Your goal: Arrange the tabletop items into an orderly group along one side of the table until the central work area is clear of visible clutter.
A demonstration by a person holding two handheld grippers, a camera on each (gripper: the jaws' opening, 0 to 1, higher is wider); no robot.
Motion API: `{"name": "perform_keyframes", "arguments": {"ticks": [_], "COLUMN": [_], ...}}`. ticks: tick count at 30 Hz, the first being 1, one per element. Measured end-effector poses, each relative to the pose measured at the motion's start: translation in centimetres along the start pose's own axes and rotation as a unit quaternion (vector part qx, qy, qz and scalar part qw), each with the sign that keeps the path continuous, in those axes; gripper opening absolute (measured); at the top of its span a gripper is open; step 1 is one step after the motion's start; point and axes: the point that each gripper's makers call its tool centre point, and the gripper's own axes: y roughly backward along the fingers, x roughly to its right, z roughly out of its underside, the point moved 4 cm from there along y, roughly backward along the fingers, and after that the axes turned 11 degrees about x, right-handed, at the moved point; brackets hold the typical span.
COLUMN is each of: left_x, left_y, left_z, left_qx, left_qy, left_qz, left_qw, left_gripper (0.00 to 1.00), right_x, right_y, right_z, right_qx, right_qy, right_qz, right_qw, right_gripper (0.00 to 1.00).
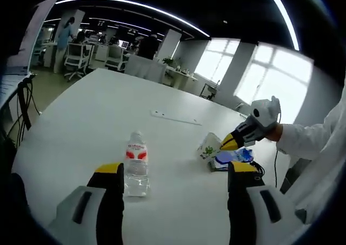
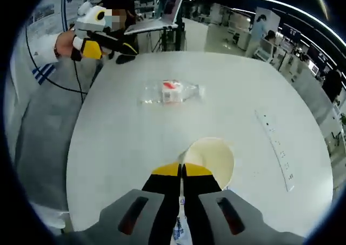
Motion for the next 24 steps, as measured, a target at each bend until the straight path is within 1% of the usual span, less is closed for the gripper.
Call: {"name": "perform_keyframes", "arguments": {"ticks": [2,6,7,9,12,13,15,23,24], "left_x": [-0.1,-0.3,-0.3,-0.3,-0.4,-0.4,-0.5,-0.8,-0.8], "left_y": [0.0,0.0,-0.1,-0.1,-0.1,-0.1,-0.1,0.0,-0.1], "left_z": [0.0,0.2,0.3,0.3,0.3,0.3,0.3,0.5,0.5], "left_qx": [0.000,0.000,0.000,0.001,0.002,0.002,0.001,0.000,0.000], "left_qy": [0.001,0.003,0.004,0.005,0.007,0.007,0.007,0.010,0.011], "left_qz": [-0.002,-0.004,-0.004,-0.003,-0.004,-0.004,-0.005,-0.007,-0.006], "left_qw": [1.0000,1.0000,1.0000,1.0000,1.0000,1.0000,1.0000,0.9999,0.9999], "left_gripper": [0.80,0.80,0.80,0.80,0.80,0.80,0.80,0.80,0.80], "right_x": [0.2,0.2,0.1,0.0,0.1,0.0,0.0,0.0,0.0], "right_y": [-0.1,-0.3,-0.4,-0.6,-1.0,-1.1,-1.3,-1.7,-1.8], "right_z": [0.1,0.3,0.4,0.6,1.2,1.3,1.5,1.5,1.4], "right_qx": [-0.011,-0.022,-0.026,-0.035,-0.054,-0.058,-0.066,-0.072,-0.066], "right_qy": [0.022,0.032,0.044,0.050,0.080,0.079,0.094,0.101,0.096], "right_qz": [0.001,-0.010,-0.013,-0.016,-0.017,-0.018,-0.020,-0.023,-0.022], "right_qw": [0.9997,0.9992,0.9986,0.9980,0.9952,0.9950,0.9932,0.9920,0.9929], "right_gripper": [0.00,0.00,0.00,0.00,0.00,0.00,0.00,0.00,0.00]}}
